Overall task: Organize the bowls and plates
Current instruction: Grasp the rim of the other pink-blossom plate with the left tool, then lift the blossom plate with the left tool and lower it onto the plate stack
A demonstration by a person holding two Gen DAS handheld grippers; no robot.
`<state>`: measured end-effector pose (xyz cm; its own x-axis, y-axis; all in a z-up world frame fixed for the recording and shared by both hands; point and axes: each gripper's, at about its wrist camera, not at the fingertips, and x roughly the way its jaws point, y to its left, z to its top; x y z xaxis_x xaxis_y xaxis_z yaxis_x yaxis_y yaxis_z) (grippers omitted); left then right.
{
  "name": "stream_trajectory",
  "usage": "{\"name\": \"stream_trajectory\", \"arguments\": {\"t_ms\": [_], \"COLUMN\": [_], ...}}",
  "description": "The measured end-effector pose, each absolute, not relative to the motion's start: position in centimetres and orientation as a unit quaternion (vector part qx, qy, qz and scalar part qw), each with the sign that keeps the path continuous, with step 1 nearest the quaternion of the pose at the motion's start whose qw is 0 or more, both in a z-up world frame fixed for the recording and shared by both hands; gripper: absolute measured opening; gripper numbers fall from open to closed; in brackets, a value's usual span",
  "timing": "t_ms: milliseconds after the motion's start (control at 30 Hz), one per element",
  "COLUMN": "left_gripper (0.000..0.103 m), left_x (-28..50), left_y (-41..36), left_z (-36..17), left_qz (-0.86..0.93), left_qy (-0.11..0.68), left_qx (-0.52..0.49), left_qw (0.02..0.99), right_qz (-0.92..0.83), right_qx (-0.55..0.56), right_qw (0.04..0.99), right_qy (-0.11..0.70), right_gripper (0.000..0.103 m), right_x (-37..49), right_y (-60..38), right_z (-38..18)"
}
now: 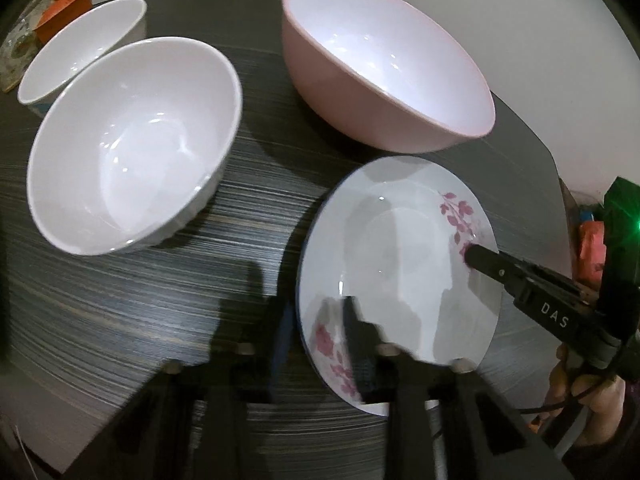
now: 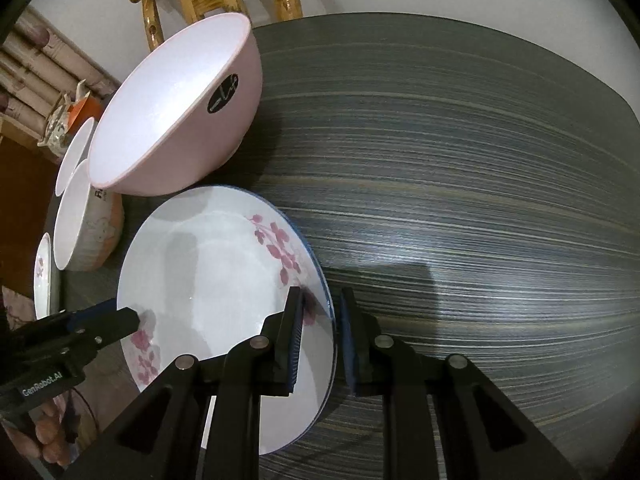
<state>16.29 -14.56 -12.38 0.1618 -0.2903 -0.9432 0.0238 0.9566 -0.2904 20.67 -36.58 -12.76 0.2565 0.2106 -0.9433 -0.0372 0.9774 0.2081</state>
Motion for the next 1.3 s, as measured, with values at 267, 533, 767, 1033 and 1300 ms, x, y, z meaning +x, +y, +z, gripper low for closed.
{"name": "stream_trajectory", "arguments": {"t_ms": [267,533,767,1033,1300], "left_gripper": [0.011,0.011,0.011,0.012,0.012], "left_x": [16.8,16.3,15.9,16.9,16.9], "left_y": [-14.4,-13.6,-12.2,-11.5,-9.4], "left_z": [-12.3,-12.3,-11.9,-12.2,-11.8], "left_qz": [-0.110,-0.115,-0.117,-0.109,-0.097], "left_qy": [0.626,0.626,0.622,0.620,0.614], "left_qx": [-0.066,-0.054,-0.049,-0.043,-0.044], "left_qw": [0.769,0.769,0.773,0.776,0.782], "right_qz": [0.073,0.062,0.056,0.057,0.067], "right_qx": [0.053,0.053,0.051,0.049,0.042], "right_qw": [0.796,0.797,0.800,0.800,0.799], "right_qy": [0.598,0.599,0.596,0.595,0.596], "right_gripper": [0.016,0.016,0.015,0.015,0.015], "right_x": [20.0,19.0,17.9,16.8,15.4], "right_y": [-35.7,-34.6,-33.4,-31.4,-28.2], "right_z": [-12.4,-12.6,-12.1,-11.5,-11.3]}}
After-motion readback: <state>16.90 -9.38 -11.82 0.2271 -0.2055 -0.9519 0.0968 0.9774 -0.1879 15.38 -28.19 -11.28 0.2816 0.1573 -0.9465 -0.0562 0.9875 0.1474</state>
